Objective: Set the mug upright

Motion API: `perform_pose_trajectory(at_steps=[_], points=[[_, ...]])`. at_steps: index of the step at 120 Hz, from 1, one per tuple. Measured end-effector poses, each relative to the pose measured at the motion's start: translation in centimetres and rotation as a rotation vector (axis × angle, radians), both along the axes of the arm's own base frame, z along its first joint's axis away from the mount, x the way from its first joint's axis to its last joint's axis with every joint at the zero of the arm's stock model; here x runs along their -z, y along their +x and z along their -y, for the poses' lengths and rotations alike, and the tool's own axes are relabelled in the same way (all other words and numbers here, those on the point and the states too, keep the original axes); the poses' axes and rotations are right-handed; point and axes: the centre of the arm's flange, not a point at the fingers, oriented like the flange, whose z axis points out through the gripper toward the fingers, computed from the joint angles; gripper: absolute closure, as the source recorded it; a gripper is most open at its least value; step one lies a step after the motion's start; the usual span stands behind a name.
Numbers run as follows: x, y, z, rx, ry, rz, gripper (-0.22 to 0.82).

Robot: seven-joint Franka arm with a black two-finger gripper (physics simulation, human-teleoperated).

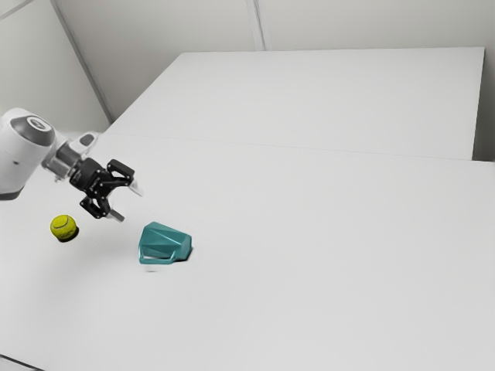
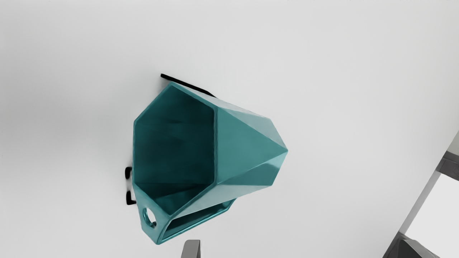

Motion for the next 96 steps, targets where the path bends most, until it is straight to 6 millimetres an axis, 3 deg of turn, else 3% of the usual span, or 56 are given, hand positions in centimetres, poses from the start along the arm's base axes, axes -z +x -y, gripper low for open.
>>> perform_pose_trajectory(at_steps=[20,35,64,96], points=[[4.6,-0.3,-2.4,-0.029,-0.037,0.03,0.0],[7.3,0.1,-2.9,-0.052,-0.084,0.073,0.0],[8.8,0.5,-2.5,-0.036,-0.126,0.161,0.0],[10.6,0.4,0.6,-0.004,-0.193,0.21,0.0]])
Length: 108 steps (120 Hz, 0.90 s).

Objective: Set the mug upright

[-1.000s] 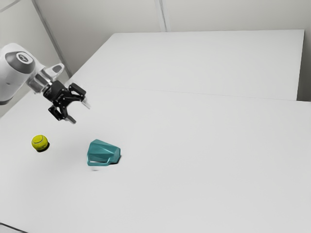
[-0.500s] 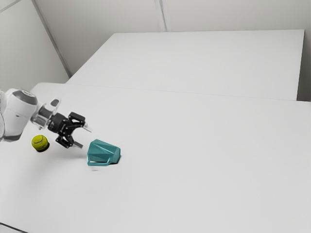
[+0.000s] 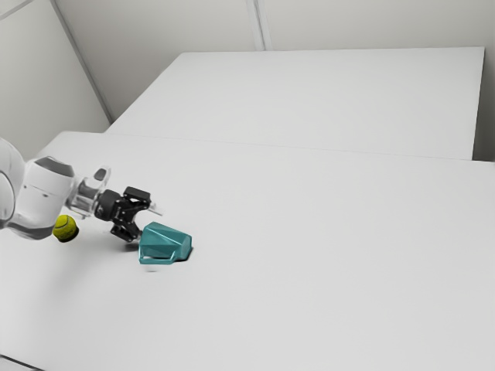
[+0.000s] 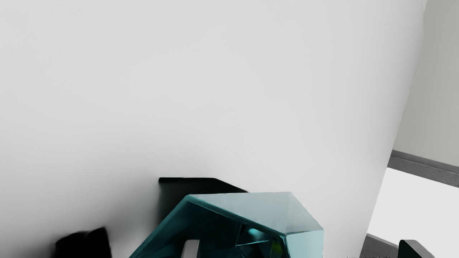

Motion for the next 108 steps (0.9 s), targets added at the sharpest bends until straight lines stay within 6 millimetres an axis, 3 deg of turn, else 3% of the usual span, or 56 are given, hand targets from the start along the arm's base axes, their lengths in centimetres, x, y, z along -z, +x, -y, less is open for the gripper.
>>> perform_pose_trajectory(at_steps=[14,33,47,84,92,108], points=[[0.3,0.0,0.7,0.009,-0.015,0.02,0.03],[0.1,0.0,1.0,0.017,-0.021,0.045,0.43],[0.0,0.0,1.4,0.026,-0.027,0.055,0.6],[-0.1,0.6,2.4,0.036,-0.035,0.073,0.76],[-1.7,1.0,2.7,0.045,-0.03,0.102,0.77],[-7.8,3.5,3.0,0.104,0.029,0.2,0.77]])
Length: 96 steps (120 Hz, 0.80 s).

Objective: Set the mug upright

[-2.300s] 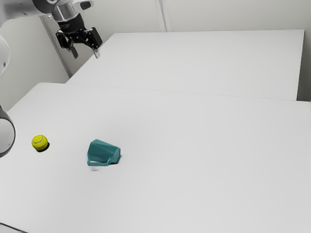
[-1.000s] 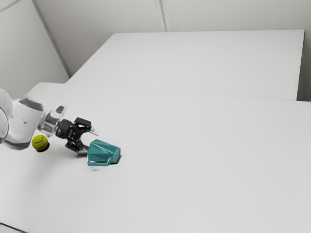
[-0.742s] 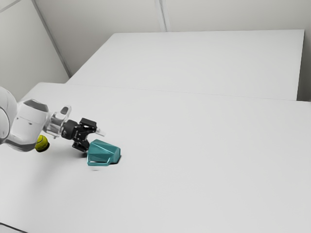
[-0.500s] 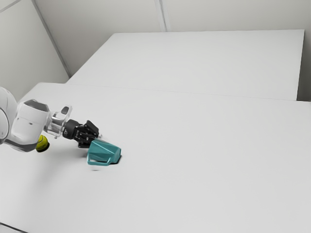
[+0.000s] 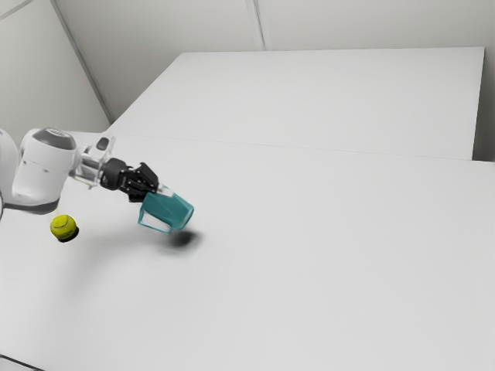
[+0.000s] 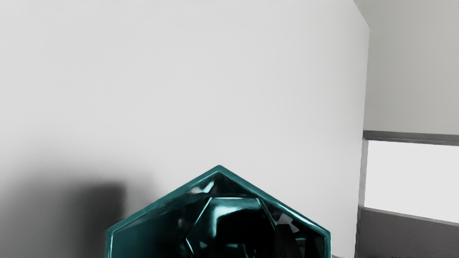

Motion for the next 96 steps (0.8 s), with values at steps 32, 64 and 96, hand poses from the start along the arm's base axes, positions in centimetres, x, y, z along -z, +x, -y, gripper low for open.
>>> perform_pose_trajectory(at_steps=[32,64,96], points=[[-7.0,7.1,1.6,0.298,0.562,0.068,0.78],[-2.1,9.9,0.2,0.379,1.017,0.067,0.79],[0.3,9.8,0.1,0.29,1.073,0.069,0.73]])
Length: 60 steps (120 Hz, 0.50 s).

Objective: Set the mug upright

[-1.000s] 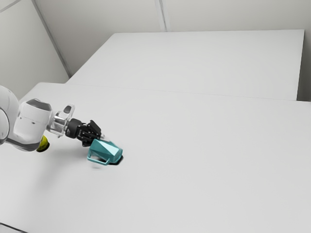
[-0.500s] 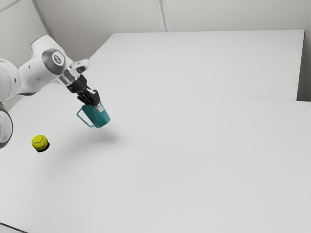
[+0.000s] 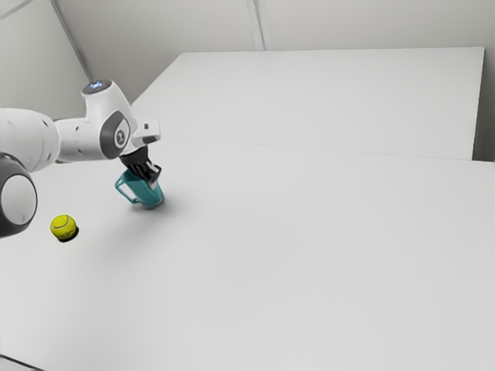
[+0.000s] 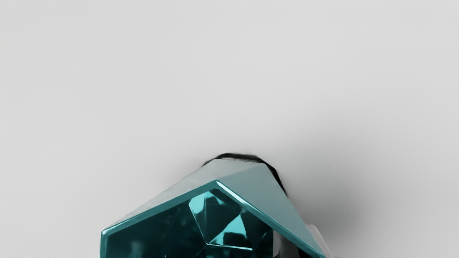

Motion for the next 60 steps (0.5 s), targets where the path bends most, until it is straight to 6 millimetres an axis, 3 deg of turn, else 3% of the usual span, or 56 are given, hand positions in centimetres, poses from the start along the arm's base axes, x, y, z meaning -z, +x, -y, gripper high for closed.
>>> perform_pose_trajectory(at_steps=[18,32,52,60], points=[[0.5,-0.1,0.0,-0.06,-0.026,0.017,0.39],[-0.2,0.0,0.0,-0.097,-0.04,0.037,0.23],[-8.6,2.1,-0.2,-0.119,-0.042,0.093,0.1],[-13.3,2.6,1.1,-0.108,-0.049,0.109,0.08]])
